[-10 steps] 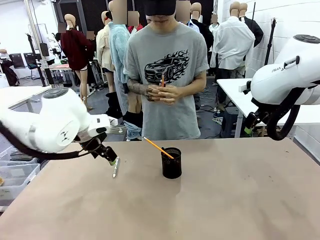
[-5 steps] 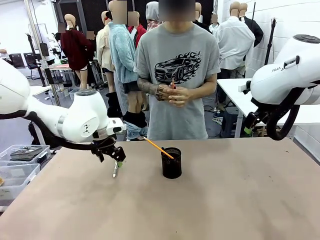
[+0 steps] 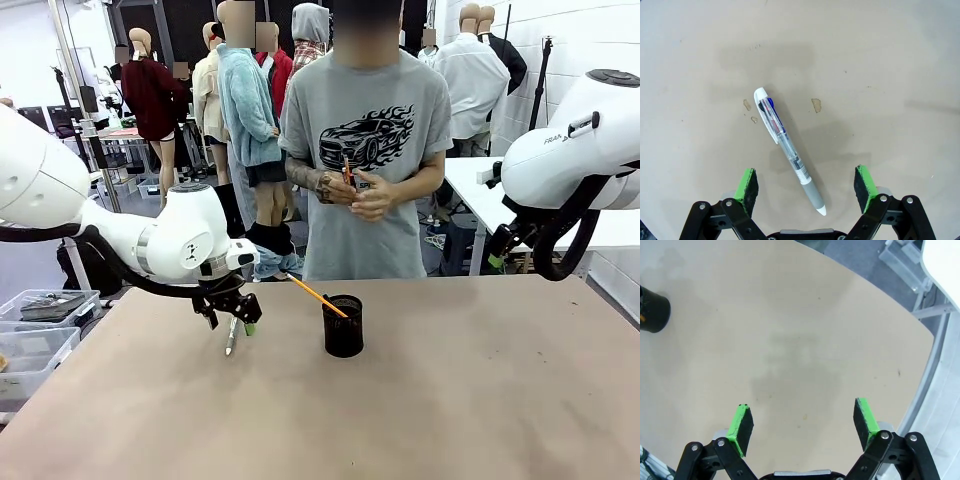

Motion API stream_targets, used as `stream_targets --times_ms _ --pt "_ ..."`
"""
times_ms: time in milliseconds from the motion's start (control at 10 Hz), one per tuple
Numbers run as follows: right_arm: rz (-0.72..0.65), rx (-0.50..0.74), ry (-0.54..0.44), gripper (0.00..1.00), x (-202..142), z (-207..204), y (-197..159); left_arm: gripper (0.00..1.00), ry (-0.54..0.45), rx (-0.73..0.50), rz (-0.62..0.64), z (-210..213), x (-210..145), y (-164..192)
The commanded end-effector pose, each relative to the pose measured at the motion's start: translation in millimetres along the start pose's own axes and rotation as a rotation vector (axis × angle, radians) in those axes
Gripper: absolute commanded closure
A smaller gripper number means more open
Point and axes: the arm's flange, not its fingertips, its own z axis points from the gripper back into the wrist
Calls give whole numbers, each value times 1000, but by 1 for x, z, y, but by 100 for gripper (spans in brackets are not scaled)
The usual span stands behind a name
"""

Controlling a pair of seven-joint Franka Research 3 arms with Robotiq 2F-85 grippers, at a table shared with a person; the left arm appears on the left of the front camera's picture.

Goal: Place the pens into the pen holder.
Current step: Pick up a writing instrument from the table and place it into the Pen holder.

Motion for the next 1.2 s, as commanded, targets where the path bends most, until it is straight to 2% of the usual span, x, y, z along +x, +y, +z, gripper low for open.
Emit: stream_targets --times_ms 0,100,200,600,1100 --pt "1 -11 1 0 0 1 0 0 54 -17 29 -3 8 2" --pt "1 -11 1 0 0 1 0 7 55 -26 33 -5 6 2" --pt "1 -11 1 0 0 1 0 23 54 -24 29 -7 5 1" --pt "1 -11 1 0 0 1 0 100 101 -28 34 -6 2 6" --pt "1 -11 1 0 0 1 0 100 151 -20 18 -10 -1 5"
